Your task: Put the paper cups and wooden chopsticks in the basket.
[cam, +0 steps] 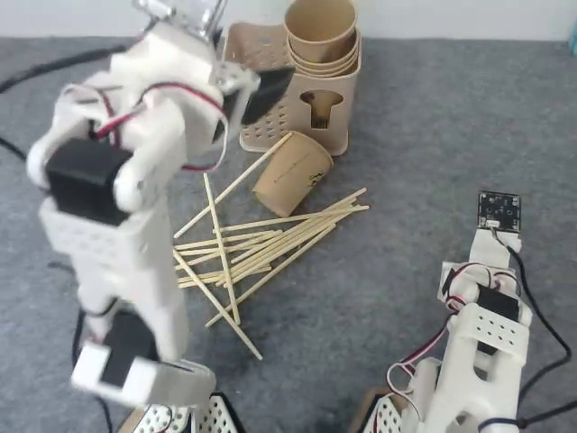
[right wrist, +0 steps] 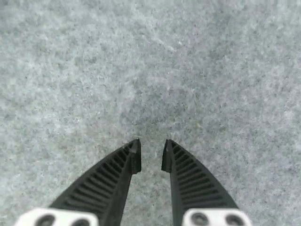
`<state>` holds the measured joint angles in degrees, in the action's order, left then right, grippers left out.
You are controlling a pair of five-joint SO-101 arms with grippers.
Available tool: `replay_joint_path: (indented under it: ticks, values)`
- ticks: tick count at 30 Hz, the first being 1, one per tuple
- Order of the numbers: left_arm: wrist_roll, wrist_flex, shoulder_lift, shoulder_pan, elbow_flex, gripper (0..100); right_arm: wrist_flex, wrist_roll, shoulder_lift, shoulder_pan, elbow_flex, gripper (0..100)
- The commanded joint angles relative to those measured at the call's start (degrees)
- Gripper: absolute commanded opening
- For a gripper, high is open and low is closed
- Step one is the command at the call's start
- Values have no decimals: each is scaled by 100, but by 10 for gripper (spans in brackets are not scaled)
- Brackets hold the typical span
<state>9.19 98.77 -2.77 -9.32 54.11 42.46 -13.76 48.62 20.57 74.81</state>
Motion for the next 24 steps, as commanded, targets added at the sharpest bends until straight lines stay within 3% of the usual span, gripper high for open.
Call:
replay_joint_path:
  ticks: [1, 14, 19, 24]
  values:
    - [-97, 176, -923, 185, -1235, 290, -110, -79, 127, -66, -26, 95]
    - [-334, -571, -2453, 1345, -5560, 290, 48, -79, 171, -66, -18, 95]
    - [-651, -1600, -2945, 1837, -7459, 290, 4, -79, 171, -75, -26, 95]
    - [-677, -2514, -3640, 1864, -9226, 290, 22, -88, 136, -444, -53, 95]
